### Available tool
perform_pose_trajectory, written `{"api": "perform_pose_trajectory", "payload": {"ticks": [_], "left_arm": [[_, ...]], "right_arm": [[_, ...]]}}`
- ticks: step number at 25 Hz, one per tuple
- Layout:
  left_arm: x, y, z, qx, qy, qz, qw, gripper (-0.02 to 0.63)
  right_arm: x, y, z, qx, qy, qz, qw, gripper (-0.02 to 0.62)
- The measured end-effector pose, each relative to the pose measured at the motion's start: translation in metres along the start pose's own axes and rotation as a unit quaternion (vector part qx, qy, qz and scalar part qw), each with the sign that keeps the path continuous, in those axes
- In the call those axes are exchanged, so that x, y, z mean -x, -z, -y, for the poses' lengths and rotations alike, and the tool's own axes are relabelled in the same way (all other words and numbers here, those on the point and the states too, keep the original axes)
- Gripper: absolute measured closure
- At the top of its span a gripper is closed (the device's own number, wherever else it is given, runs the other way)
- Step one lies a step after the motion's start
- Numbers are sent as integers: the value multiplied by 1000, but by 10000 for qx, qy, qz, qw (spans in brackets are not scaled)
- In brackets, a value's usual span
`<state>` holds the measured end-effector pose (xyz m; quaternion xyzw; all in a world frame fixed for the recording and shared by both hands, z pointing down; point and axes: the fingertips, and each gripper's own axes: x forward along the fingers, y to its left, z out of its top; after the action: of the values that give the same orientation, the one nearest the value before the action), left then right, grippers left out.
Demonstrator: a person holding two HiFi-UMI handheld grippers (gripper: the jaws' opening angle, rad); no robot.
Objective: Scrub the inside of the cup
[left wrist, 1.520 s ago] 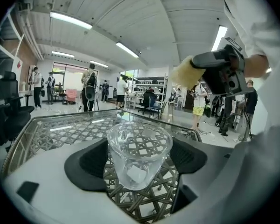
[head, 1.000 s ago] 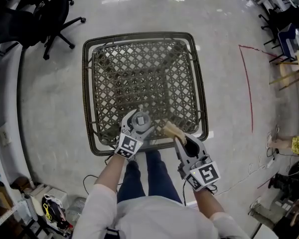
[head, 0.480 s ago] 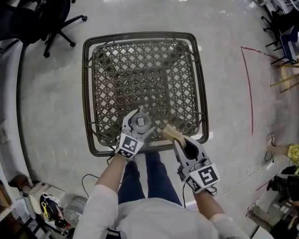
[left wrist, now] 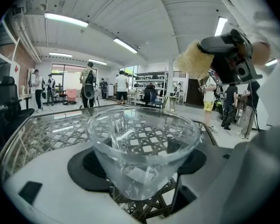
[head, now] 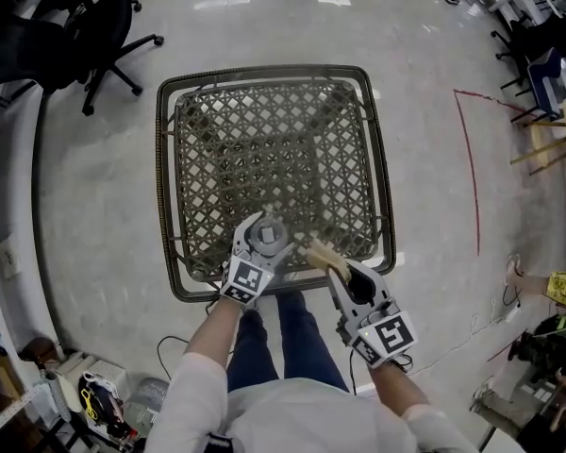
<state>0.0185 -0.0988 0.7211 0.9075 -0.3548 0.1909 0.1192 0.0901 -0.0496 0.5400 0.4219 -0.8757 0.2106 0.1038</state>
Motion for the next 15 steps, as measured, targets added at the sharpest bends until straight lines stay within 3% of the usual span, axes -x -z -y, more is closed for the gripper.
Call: {"api": "perform_pose_trajectory", "payload": {"ticks": [8, 15], "left_arm": [[0, -21, 6, -56, 318, -91, 9994, 215], [24, -74, -6, -385, 130, 158, 9990, 215]], "right_arm": [[0, -14, -2, 16, -39, 129, 9999, 509], [5, -47, -16, 87, -189, 430, 9989, 509]]}}
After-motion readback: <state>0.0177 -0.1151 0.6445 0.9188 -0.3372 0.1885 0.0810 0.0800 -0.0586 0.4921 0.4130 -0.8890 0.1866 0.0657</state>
